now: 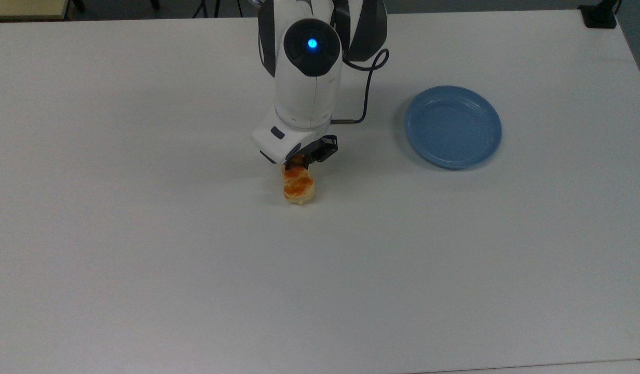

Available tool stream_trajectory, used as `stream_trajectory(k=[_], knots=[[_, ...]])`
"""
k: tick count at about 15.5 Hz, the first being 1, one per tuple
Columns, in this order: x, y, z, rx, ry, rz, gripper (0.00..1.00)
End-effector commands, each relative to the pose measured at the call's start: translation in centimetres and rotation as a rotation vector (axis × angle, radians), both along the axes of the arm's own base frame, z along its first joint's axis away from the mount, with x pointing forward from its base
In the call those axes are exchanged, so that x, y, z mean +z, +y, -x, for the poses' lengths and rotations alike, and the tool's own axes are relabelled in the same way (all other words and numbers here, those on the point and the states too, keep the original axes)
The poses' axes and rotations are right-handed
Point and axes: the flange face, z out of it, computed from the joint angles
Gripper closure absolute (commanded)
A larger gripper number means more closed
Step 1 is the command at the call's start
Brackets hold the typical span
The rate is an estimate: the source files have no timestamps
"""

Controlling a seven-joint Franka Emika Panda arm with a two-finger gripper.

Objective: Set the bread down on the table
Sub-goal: 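Lift the bread off the plate and carry it away from the plate, then lower the bread onto the bare table and open the gripper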

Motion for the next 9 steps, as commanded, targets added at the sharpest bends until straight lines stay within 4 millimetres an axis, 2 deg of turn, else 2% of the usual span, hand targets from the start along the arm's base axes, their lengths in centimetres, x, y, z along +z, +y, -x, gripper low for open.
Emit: stream_trajectory(k=[1, 2, 3, 4, 5, 8, 9], knots=[[-1.3, -0.8, -0.3, 0.014, 0.008, 0.028, 0.66], [-1.5, -1.0, -0.3, 0.012, 0.011, 0.029, 0.66], [-1.3, -1.1, -0.3, 0.002, 0.009, 0.029, 0.55], [-0.9, -1.2, -0.4, -0.012, 0.005, 0.027, 0.14], [-0.2, -1.2, -0.3, -0.017, 0.001, 0.030, 0.00], [4.4, -2.2, 0.4, -0.053, -0.025, 0.025, 0.00], [7.3, -3.2, 0.9, -0.091, -0.036, 0.026, 0.00]])
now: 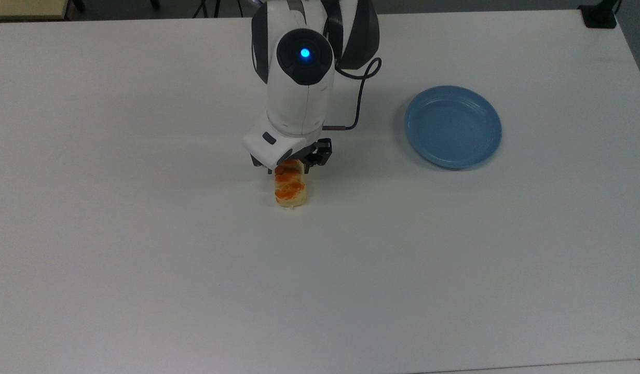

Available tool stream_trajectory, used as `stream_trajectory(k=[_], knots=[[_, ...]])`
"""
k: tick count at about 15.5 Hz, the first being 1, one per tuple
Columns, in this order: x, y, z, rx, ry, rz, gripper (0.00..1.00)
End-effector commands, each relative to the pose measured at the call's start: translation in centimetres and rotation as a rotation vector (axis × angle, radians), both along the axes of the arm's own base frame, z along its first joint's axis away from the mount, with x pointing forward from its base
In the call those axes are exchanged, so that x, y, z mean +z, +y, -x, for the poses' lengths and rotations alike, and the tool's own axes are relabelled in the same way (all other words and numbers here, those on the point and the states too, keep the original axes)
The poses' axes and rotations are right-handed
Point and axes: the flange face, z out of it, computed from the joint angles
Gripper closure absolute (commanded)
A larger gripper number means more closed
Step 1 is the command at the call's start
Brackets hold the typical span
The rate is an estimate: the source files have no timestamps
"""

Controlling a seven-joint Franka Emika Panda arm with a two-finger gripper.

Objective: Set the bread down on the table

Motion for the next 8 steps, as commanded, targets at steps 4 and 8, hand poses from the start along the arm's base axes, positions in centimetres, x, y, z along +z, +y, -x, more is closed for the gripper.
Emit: stream_trajectory(k=[4, 8], knots=[[17.4, -6.2, 5.7, -0.183, -0.037, -0.040, 0.00], [25.0, -10.5, 9.5, -0.290, -0.097, -0.131, 0.00]])
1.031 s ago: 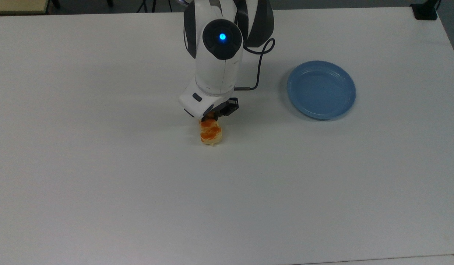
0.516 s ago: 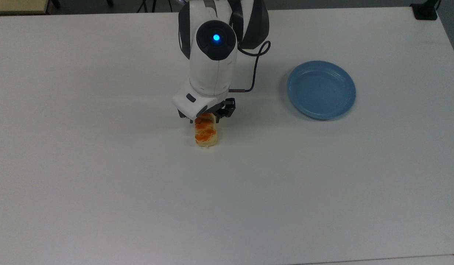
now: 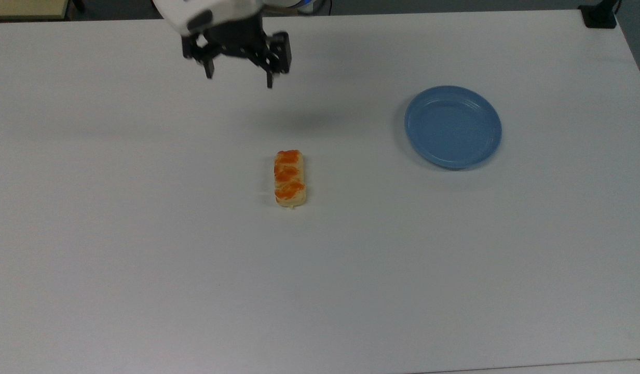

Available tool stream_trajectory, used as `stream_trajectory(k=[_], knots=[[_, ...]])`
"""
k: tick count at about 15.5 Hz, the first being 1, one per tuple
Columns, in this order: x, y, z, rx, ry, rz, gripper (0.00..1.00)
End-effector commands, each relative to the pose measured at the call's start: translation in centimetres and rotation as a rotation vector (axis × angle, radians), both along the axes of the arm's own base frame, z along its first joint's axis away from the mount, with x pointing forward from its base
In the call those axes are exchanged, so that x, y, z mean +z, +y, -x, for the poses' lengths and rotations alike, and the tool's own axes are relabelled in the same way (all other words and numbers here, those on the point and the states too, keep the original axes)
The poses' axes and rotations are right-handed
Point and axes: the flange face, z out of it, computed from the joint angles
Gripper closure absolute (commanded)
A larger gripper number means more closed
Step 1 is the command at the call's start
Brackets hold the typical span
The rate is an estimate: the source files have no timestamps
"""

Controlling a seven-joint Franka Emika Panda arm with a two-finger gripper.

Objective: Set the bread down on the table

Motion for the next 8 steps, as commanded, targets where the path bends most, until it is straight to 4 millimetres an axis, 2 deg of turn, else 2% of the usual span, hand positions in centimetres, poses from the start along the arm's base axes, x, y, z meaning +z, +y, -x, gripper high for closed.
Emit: stream_trajectory(k=[1, 3, 5, 8], knots=[[5.2, -3.5, 3.9, -0.097, -0.034, -0.085, 0.00], [7.4, -4.7, 5.2, -0.116, -0.065, -0.102, 0.00], [8.8, -5.8, 6.1, -0.093, -0.093, -0.088, 0.00], [8.7, -6.2, 6.0, 0.037, -0.092, -0.057, 0.00]])
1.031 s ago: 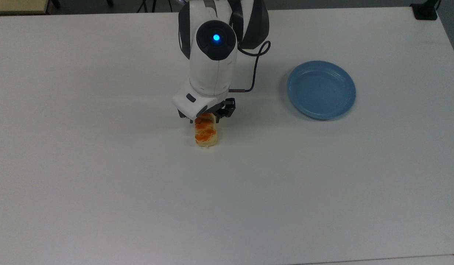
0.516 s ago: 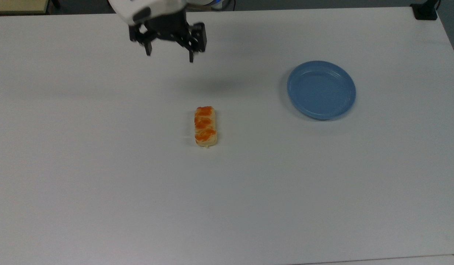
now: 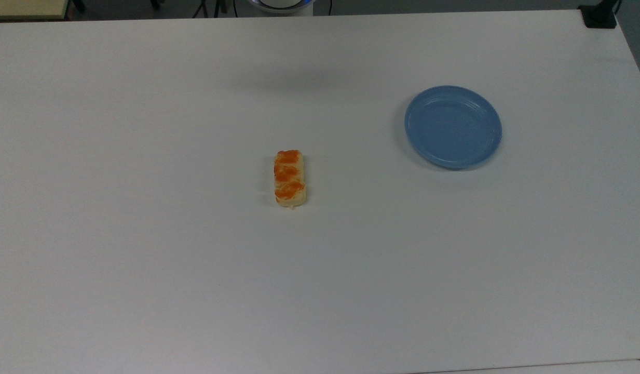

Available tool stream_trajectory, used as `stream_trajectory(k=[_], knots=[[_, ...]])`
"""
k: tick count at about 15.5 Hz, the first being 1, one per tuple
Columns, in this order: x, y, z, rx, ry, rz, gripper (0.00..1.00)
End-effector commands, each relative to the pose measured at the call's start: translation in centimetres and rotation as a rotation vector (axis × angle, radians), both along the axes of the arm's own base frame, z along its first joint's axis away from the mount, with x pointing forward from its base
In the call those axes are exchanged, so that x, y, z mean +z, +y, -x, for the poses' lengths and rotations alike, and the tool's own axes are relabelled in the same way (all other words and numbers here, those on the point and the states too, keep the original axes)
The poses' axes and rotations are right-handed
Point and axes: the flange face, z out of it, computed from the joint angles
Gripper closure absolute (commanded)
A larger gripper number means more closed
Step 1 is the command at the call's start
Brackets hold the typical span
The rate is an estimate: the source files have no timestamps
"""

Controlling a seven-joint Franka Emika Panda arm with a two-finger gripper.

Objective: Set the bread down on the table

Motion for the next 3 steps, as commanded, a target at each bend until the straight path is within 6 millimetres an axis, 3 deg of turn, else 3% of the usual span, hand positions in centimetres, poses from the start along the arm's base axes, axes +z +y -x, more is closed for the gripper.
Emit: stream_trajectory(k=[1, 3], knots=[[-0.16, -0.30, 0.41, 0.110, 0.009, 0.023, 0.00], [0.00, -0.44, 0.54, 0.117, 0.010, 0.022, 0.00]])
